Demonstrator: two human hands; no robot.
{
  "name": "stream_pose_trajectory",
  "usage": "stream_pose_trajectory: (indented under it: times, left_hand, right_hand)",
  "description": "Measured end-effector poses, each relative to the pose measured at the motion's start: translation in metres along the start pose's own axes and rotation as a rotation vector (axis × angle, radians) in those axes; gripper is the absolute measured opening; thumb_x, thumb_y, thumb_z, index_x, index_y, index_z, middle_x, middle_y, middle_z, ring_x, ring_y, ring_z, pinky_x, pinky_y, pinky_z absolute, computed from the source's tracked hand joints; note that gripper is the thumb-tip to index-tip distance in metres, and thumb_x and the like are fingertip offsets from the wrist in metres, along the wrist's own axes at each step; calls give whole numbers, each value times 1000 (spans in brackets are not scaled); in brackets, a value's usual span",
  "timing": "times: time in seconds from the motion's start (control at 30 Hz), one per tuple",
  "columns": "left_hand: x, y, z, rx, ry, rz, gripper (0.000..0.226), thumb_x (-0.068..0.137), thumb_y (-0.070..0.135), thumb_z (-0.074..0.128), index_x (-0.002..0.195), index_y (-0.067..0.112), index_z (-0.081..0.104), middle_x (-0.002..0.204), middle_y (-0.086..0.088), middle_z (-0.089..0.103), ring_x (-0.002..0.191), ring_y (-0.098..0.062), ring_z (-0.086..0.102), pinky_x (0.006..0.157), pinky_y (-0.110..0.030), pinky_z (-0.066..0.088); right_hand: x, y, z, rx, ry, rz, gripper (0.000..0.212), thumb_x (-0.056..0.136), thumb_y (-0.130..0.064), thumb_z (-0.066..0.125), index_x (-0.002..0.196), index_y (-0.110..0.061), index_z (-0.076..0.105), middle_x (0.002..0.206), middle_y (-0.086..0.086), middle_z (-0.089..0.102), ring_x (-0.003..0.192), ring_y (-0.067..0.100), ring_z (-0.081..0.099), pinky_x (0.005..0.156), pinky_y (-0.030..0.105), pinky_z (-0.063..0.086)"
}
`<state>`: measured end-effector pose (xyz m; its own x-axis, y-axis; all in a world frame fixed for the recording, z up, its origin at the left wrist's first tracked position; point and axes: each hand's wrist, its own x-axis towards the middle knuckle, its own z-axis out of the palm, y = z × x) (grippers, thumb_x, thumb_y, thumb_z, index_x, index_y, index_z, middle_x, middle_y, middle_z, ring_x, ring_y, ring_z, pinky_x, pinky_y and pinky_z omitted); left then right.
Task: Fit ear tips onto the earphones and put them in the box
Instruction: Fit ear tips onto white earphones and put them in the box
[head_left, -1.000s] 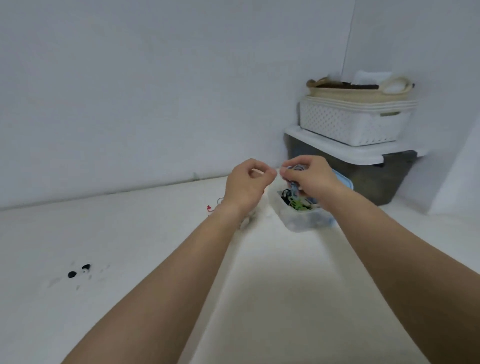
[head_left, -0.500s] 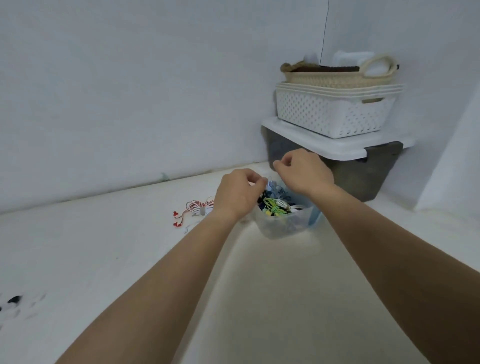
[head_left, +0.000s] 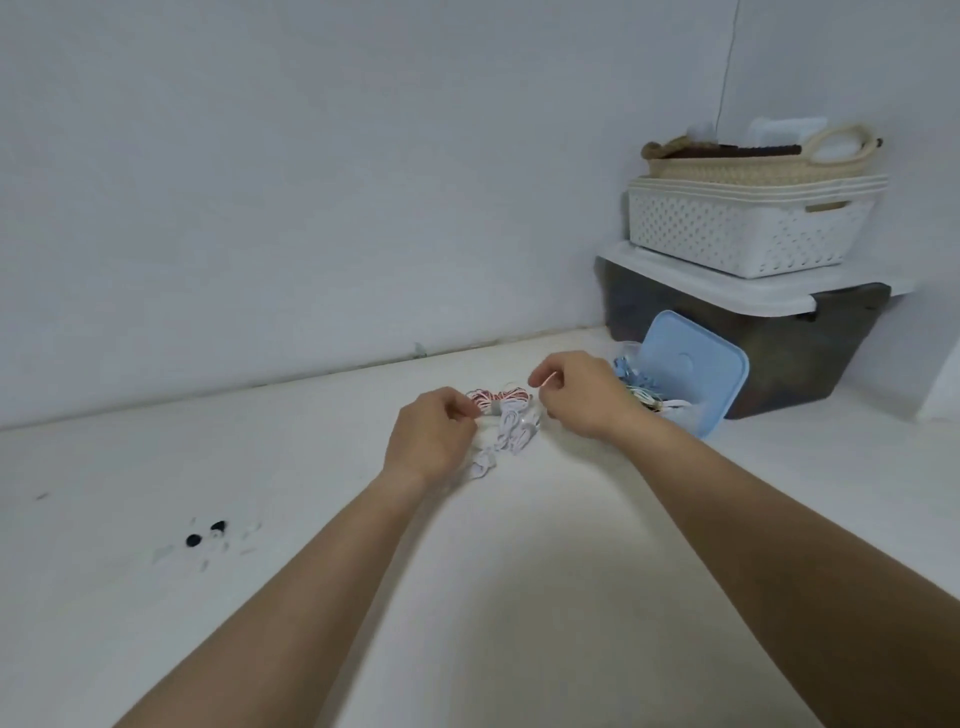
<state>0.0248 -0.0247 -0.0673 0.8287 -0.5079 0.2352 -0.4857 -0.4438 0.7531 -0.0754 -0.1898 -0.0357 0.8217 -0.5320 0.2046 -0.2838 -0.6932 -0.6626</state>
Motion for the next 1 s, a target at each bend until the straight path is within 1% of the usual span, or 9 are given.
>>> stream_pose_trajectory:
  times: [0.1, 0.2, 0.33, 0.47, 0.57, 0.67, 0.77, 0.87, 1.0]
  left_hand:
    - [-14, -19, -6, -2, -66, -28, 11, 80, 23, 68, 88, 30, 70, 97, 10, 71, 80, -10, 66, 70, -25, 52]
    - [-21, -33, -7, 42, -134, -29, 27, 75, 34, 78, 100, 28, 70, 102, 11, 64, 87, -9, 62, 75, -23, 48]
    - [-21, -40, -7, 92, -151, 25, 28, 73, 26, 81, 99, 28, 69, 97, 8, 65, 84, -11, 60, 76, -22, 46]
    - [-20, -40, -8, 22, -84, 1, 18, 75, 19, 77, 91, 26, 71, 82, 8, 68, 72, -12, 61, 63, -21, 45]
    - [-20, -41, -11, -128, -46, -31, 15, 77, 16, 76, 89, 24, 73, 78, 7, 68, 66, -9, 60, 56, -16, 44]
    - [-21, -39, -21, -256, -37, -55, 14, 80, 13, 77, 92, 20, 74, 77, 5, 68, 65, -9, 60, 56, -13, 43]
    - [-24, -37, -38, -408, -118, -88, 17, 84, 9, 76, 100, 14, 73, 78, 0, 70, 61, -6, 60, 55, -14, 45]
    - [-29, -41, -52, -477, -158, -113, 18, 86, 10, 74, 103, 14, 73, 75, 6, 68, 65, -5, 60, 58, -15, 50]
    - [-38, -53, -65, -638, -212, -190, 20, 88, 6, 72, 107, 9, 73, 80, -5, 64, 70, -14, 59, 67, -20, 54]
  right_hand:
    - [-5, -4, 27, -76, -74, 86, 18, 87, -13, 58, 94, -22, 71, 103, 2, 70, 95, 20, 63, 81, 27, 47]
    - [-10, -9, 48, -122, -71, 116, 11, 82, -16, 60, 83, -20, 70, 92, 0, 72, 91, 21, 66, 79, 32, 54]
    - [-13, -15, 57, -239, -31, 84, 10, 81, -21, 59, 78, -28, 66, 90, -10, 68, 89, 17, 64, 72, 29, 50]
    - [-11, -18, 66, -97, -93, 49, 14, 78, -26, 59, 72, -19, 69, 85, -4, 73, 86, 19, 68, 80, 37, 57]
    - [-14, -24, 71, 13, -100, 90, 29, 87, -29, 51, 76, -8, 67, 76, 9, 74, 69, 30, 71, 69, 42, 61]
    - [-13, -33, 64, 238, -53, 179, 28, 92, -26, 49, 90, -6, 68, 79, 13, 75, 60, 25, 68, 56, 34, 56]
    - [-11, -36, 60, 261, -55, -13, 25, 81, -23, 55, 97, -31, 72, 109, -1, 66, 96, 19, 66, 81, 35, 55]
    - [-22, -44, 64, 151, -254, -192, 48, 74, -17, 60, 108, -51, 62, 133, -10, 41, 125, 11, 41, 106, 29, 35]
    - [-28, -61, 79, 212, -280, -303, 35, 85, -12, 69, 114, -31, 66, 118, -14, 60, 103, -9, 55, 93, 21, 44]
